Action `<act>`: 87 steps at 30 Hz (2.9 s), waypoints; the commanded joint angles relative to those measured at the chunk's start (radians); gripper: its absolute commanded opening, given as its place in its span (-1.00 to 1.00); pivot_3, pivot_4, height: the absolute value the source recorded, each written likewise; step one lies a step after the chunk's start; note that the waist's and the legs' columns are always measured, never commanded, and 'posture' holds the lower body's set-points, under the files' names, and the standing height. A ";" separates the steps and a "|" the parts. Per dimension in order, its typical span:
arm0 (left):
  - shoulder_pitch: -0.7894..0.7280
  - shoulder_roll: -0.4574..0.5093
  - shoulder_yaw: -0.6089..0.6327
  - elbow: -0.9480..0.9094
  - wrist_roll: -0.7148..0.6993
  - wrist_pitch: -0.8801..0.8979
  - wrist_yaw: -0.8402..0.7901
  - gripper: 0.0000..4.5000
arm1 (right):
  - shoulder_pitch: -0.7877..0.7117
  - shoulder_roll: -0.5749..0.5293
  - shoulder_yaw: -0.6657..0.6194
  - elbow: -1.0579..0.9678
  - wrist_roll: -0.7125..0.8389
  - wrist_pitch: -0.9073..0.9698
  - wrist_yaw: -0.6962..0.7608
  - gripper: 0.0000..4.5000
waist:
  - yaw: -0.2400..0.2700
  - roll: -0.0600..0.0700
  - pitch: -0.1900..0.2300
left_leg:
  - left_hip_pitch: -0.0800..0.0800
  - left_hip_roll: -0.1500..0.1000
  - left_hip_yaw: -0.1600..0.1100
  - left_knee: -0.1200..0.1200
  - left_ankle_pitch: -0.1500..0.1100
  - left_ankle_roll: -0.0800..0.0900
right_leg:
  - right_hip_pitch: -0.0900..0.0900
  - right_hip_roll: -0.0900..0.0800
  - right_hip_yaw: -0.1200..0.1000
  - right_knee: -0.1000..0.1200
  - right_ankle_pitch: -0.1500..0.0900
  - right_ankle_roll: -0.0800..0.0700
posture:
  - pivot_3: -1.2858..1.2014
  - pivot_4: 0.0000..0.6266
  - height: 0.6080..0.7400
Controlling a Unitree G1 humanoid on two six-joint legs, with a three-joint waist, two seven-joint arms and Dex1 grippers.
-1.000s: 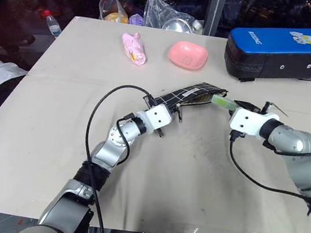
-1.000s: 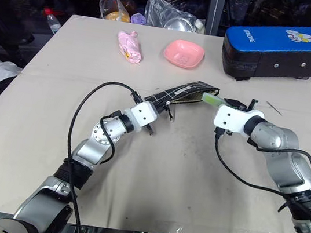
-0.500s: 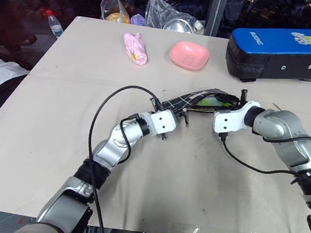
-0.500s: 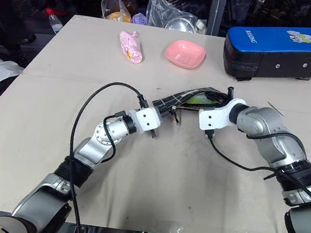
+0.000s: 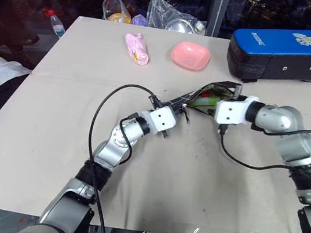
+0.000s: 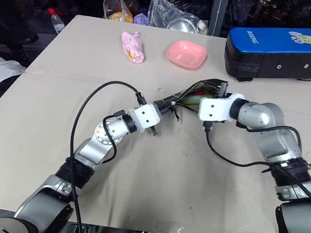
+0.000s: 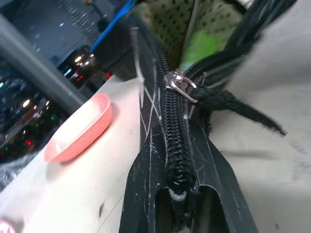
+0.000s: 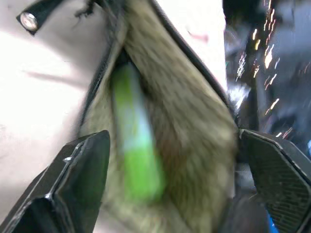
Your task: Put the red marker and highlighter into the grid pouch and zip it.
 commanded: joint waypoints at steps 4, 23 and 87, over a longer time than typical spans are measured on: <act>0.004 -0.038 0.023 -0.025 -0.090 0.014 -0.014 -1.00 | 0.090 0.043 -0.242 -0.328 0.382 0.674 0.034 0.98 | -0.003 0.000 0.000 | 0.001 -0.001 -0.003 0.000 0.000 0.000 | 0.000 0.000 0.001 0.002 0.000 0.000 | 0.03 -0.52 0.66; 0.003 -0.093 0.007 0.003 -0.222 0.068 -0.180 -1.00 | 0.143 0.411 -0.208 -0.454 0.644 1.227 -0.294 0.98 | -0.005 0.000 -0.001 | 0.000 -0.003 -0.011 -0.001 0.000 0.001 | 0.001 0.001 -0.002 0.001 0.000 0.000 | 0.03 -0.52 0.66; 0.319 0.105 0.210 -0.378 -0.408 0.313 -0.186 1.00 | 0.466 -0.003 -0.484 0.070 0.588 0.201 0.107 1.00 | -0.007 0.000 0.000 | 0.000 -0.001 -0.009 -0.004 -0.001 0.001 | 0.002 0.002 0.001 -0.005 0.000 0.000 | 0.03 -0.52 0.66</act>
